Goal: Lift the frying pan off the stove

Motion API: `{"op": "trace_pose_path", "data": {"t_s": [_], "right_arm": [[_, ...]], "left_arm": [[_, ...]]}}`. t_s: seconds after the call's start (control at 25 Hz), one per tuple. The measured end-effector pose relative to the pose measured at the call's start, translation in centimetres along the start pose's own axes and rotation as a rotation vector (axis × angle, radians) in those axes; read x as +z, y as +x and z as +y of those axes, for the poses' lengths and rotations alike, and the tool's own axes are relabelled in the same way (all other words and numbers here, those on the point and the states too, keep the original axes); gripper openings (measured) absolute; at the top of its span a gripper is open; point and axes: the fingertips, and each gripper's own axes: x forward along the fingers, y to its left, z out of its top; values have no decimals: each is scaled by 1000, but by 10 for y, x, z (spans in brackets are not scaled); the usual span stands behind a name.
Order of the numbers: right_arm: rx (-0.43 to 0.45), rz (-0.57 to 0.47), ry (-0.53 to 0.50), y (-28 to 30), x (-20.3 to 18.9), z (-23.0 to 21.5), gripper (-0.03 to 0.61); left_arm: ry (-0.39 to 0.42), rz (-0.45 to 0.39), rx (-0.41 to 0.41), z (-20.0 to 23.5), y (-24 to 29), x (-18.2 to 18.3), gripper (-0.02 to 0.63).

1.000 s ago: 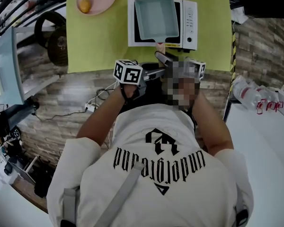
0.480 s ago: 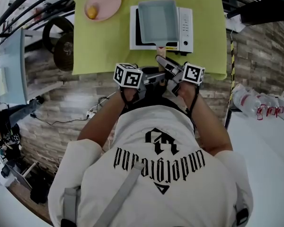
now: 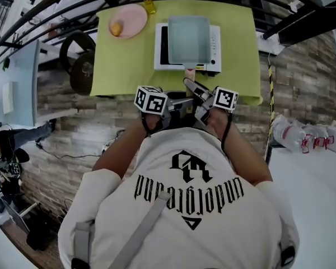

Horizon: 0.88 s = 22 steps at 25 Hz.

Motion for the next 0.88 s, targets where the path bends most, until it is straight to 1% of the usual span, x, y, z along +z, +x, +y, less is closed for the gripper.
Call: {"op": "trace_pose_path", "data": {"t_s": [0.12,0.28,0.44,0.56,0.68,0.76,0.88], "right_arm": [[0,0,10,-6,-3,7,143],[23,8,-25,-7,-6,22,143],[11,4,-11,-7,-17,25,143],[38,-7,-41,-1,-24,41,143],[18,-25,-31,3,-36,42,143],[20,-39,-48,9,-44,49,144],[3,-64,-26,15,-64,54,143]], "left_arm": [[16,-8,7,-10,-1,-1,156],[35,-15,14,-22,-7,-3,157],[41,-10,4,-31,-17,-8,160],[56,-4,1,-34,-28,-13,160],[67,9,-14,-37,-40,-19,160],[73,22,-25,-38,-52,-25,160],[79,43,-33,-41,-72,-36,161]]}}
